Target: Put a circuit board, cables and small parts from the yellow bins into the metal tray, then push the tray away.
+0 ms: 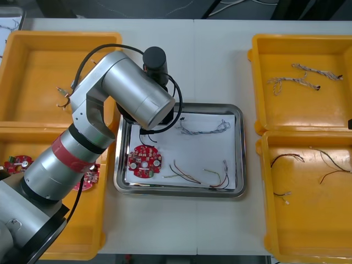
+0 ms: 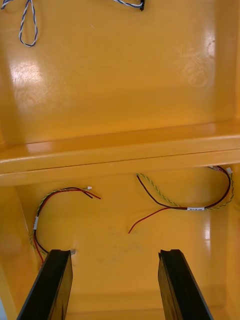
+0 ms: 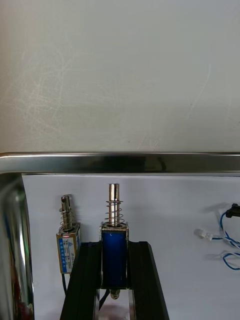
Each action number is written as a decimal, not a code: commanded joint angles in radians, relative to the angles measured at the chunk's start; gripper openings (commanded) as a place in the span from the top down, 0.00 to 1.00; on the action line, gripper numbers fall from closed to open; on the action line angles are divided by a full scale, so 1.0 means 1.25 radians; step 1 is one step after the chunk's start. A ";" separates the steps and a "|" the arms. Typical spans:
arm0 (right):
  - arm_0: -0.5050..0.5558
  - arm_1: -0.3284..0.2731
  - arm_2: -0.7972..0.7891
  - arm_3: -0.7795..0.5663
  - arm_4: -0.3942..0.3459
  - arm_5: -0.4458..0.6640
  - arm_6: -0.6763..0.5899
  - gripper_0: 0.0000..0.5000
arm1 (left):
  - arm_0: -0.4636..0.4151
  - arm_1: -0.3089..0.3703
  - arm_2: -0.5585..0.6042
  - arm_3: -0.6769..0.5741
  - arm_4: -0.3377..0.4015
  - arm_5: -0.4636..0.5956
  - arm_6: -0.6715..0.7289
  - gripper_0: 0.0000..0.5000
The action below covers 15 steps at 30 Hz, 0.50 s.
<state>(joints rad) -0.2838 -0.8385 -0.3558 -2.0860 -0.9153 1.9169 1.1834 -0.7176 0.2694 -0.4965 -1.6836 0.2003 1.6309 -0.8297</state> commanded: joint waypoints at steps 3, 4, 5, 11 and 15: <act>0.009 -0.034 -0.026 -0.022 -0.007 0.002 0.009 0.00 | 0.013 -0.006 0.017 0.002 -0.007 -0.015 -0.075 1.00; 0.009 -0.034 -0.026 -0.022 -0.007 0.002 0.009 0.00 | 0.014 -0.007 0.017 0.001 -0.004 -0.015 -0.075 1.00; 0.009 -0.034 -0.026 -0.022 -0.007 0.002 0.009 0.00 | 0.016 -0.006 0.016 0.002 -0.004 -0.015 -0.076 1.00; 0.009 -0.034 -0.026 -0.022 -0.007 0.002 0.009 0.00 | 0.024 -0.007 0.008 0.001 -0.002 -0.016 -0.079 1.00; 0.009 -0.034 -0.026 -0.022 -0.007 0.002 0.009 0.00 | 0.028 -0.007 0.001 -0.001 -0.002 -0.019 -0.077 1.00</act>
<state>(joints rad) -0.2838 -0.8385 -0.3558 -2.0860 -0.9162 1.9169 1.1834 -0.7002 0.2694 -0.4965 -1.6710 0.1998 1.6227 -0.8353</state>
